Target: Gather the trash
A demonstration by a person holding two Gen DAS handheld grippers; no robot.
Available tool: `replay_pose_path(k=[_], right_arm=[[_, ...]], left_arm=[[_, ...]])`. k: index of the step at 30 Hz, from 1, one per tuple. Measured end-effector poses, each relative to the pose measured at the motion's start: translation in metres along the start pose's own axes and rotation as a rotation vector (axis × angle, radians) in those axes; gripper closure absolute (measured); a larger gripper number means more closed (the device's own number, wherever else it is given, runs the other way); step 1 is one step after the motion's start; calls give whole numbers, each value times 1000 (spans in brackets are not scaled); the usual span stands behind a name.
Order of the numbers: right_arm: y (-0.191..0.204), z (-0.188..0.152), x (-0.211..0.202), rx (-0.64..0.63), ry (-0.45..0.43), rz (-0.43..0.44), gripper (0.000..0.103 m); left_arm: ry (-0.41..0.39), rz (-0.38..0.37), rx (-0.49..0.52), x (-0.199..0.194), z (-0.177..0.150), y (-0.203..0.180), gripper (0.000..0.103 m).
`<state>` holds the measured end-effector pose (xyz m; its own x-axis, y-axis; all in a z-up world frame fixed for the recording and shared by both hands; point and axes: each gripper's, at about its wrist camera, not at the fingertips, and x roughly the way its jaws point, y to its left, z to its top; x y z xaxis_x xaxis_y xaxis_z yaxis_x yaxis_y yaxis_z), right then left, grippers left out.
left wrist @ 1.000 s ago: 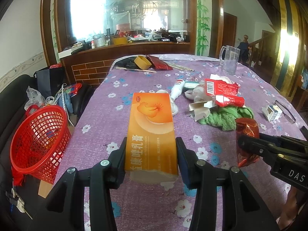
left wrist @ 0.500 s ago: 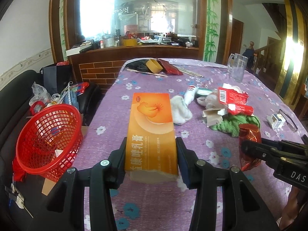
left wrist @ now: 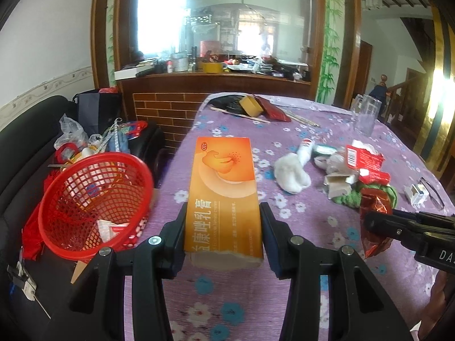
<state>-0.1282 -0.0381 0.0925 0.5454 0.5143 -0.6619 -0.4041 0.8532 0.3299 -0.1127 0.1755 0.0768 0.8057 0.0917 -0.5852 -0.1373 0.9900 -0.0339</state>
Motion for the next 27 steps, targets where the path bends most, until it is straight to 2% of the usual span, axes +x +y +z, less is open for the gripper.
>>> replay_pose_path(k=[10, 16, 27], right_arm=[[34, 21, 21, -37, 56, 77, 69], [65, 40, 44, -48, 114, 169, 69], [158, 82, 119, -134, 187, 292, 69]], left_arm=[[-14, 63, -95, -12, 8, 62, 58], [2, 130, -160, -12, 9, 116, 58], [66, 220, -236, 11, 5, 184, 58]])
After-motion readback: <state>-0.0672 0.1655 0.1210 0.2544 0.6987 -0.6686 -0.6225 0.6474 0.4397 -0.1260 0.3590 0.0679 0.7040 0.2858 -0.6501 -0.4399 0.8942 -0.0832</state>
